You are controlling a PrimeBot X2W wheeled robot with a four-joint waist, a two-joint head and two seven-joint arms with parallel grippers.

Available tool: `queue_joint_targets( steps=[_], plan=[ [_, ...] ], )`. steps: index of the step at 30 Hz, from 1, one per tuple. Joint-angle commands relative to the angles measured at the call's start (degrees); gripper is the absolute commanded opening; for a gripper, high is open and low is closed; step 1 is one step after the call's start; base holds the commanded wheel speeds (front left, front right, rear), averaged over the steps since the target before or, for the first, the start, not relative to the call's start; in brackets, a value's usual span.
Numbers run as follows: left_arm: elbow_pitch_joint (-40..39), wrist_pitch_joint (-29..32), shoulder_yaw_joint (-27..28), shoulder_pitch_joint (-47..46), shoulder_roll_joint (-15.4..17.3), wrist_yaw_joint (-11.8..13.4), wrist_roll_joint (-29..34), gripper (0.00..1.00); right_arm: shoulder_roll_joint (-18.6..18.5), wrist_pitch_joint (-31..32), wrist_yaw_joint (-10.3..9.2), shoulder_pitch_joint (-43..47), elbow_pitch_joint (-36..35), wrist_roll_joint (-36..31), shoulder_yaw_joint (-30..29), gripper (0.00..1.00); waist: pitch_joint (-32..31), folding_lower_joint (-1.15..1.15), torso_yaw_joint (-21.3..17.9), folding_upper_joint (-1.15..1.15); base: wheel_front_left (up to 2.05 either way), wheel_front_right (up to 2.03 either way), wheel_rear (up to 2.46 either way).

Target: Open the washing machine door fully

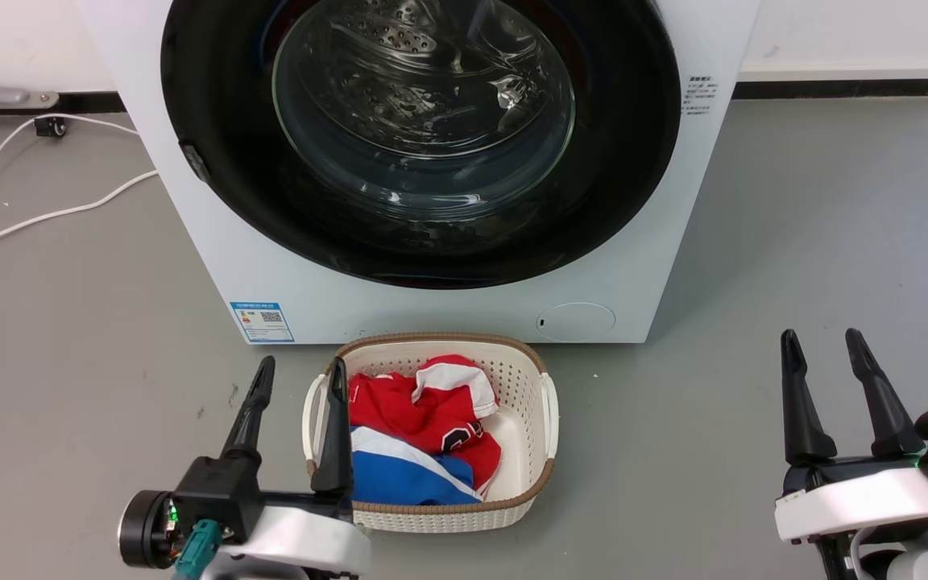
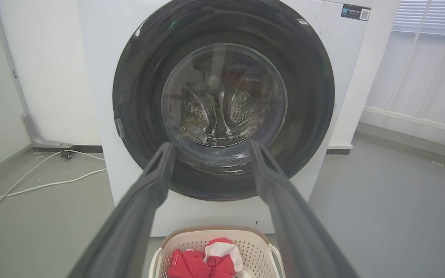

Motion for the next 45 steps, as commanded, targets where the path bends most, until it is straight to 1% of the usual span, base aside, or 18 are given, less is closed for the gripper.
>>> queue_joint_targets(
  steps=[1, 5, 9, 14, 17, 22, 28, 31, 36, 45],
  plan=[
    [-0.3, -0.6, -0.4, -0.8, 0.4, 0.5, 1.1, 1.00, -0.1, -0.5, -0.02, 0.2, -0.6, -1.2, 0.0, 1.00, 0.0, 0.00, 0.0, 0.00, 0.00, 0.00, 0.00],
    [0.4, -1.1, -1.2, -0.2, 0.8, 1.2, 1.7, 1.00, -0.1, -1.0, -0.02, 0.4, -0.7, -3.3, 0.2, 1.00, -0.1, 0.00, -0.1, 0.00, 0.00, 0.00, 0.00],
    [1.2, -1.5, 0.5, 1.0, -0.5, 0.1, 0.9, 1.00, -0.1, -1.5, -0.02, 0.7, -0.5, -4.1, 0.0, 1.00, -0.2, 0.00, -0.1, 0.00, 0.00, 0.00, 0.00],
    [1.7, -2.1, 4.4, 2.2, -2.9, -3.9, 1.7, 1.00, -0.1, -2.1, -0.02, 0.9, -0.8, -5.3, -0.1, 1.00, -0.3, 0.00, -0.1, 0.00, 0.00, 0.00, 0.00],
    [1.9, -2.4, 6.7, 2.9, -4.5, -7.0, 2.7, 1.00, -0.1, -2.4, -0.02, 1.1, -1.0, -6.2, -0.1, 1.00, -0.3, 0.00, 0.0, 0.00, 0.00, 0.00, 0.00],
    [2.7, -3.0, 10.1, 4.0, -6.6, -12.0, 4.5, 1.00, -0.1, -3.0, -0.02, 1.3, -0.1, -5.3, 0.0, 1.00, -0.2, 0.00, 0.1, 0.00, 0.00, 0.00, 0.00],
    [3.5, -3.6, 12.5, 4.7, -8.1, -15.7, 7.8, 1.00, -0.1, -3.6, -0.02, 1.5, 1.0, -3.6, 0.5, 1.00, 0.0, 0.00, 0.1, 0.00, 0.00, 0.00, 0.00],
    [3.7, -3.9, 13.1, 4.9, -8.4, -16.6, 9.3, 1.00, -0.1, -3.9, -0.02, 1.4, 1.3, -4.0, 0.4, 1.00, 0.1, 0.00, 0.1, 0.00, 0.00, 0.00, 0.00],
    [4.3, -4.4, 13.5, 5.4, -8.6, -17.4, 11.3, 1.00, -0.1, -4.4, -0.02, 1.5, 1.4, -5.7, 0.6, 1.00, 0.0, 0.00, 0.1, 0.00, 0.00, 0.00, 0.00],
    [6.1, -4.4, 13.2, 5.4, -8.6, -17.4, 9.7, 1.00, -0.1, -4.3, -0.02, 1.6, 2.2, -5.3, 0.9, 1.00, -0.4, 0.00, 0.1, 0.00, 0.00, 0.00, 0.00]
  ],
)
